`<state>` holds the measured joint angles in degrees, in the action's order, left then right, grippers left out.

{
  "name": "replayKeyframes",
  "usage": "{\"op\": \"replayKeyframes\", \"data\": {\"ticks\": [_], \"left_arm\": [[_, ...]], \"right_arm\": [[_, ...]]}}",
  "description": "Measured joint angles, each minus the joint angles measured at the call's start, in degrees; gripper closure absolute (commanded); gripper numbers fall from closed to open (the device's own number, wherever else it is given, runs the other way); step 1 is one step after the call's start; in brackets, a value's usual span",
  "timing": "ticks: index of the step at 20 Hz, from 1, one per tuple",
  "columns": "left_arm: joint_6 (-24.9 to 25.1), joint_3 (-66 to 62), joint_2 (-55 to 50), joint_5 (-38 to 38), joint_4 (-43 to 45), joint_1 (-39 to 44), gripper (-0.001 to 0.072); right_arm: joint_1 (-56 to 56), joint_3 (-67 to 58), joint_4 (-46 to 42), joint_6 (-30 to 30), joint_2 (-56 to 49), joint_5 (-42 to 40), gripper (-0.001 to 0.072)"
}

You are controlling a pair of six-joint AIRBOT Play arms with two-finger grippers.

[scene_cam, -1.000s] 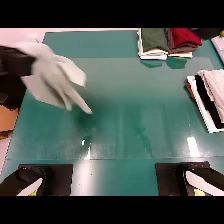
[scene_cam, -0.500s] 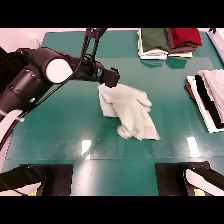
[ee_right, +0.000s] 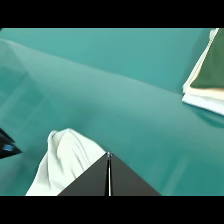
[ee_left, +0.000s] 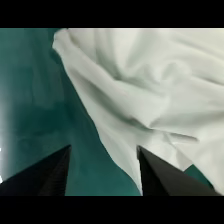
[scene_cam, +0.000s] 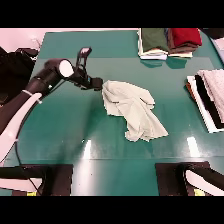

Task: Fold the shirts.

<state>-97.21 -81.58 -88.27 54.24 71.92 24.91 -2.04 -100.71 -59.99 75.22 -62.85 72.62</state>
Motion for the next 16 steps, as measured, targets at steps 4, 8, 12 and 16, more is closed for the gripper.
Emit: {"op": "replayKeyframes", "data": {"ticks": [4,8,12,16], "left_arm": [[1.11,0.94,-7.06,-2.8,-7.19,-0.76,0.0212],[1.62,1.18,-10.54,-6.14,-11.87,-0.96,0.0213],[3.08,0.92,-11.74,-7.93,-14.34,-0.83,0.0682],[7.26,-2.51,-11.15,-5.46,-14.88,-2.58,0.0681]], "right_arm": [[0.13,1.05,0.0,0.02,-0.02,0.02,0.0689],[0.24,1.33,0.0,0.0,-0.02,0.07,0.069],[-0.26,1.51,0.04,0.0,-0.02,1.53,0.0689],[-5.14,7.93,0.02,-0.02,0.37,9.44,0.0689]]}}
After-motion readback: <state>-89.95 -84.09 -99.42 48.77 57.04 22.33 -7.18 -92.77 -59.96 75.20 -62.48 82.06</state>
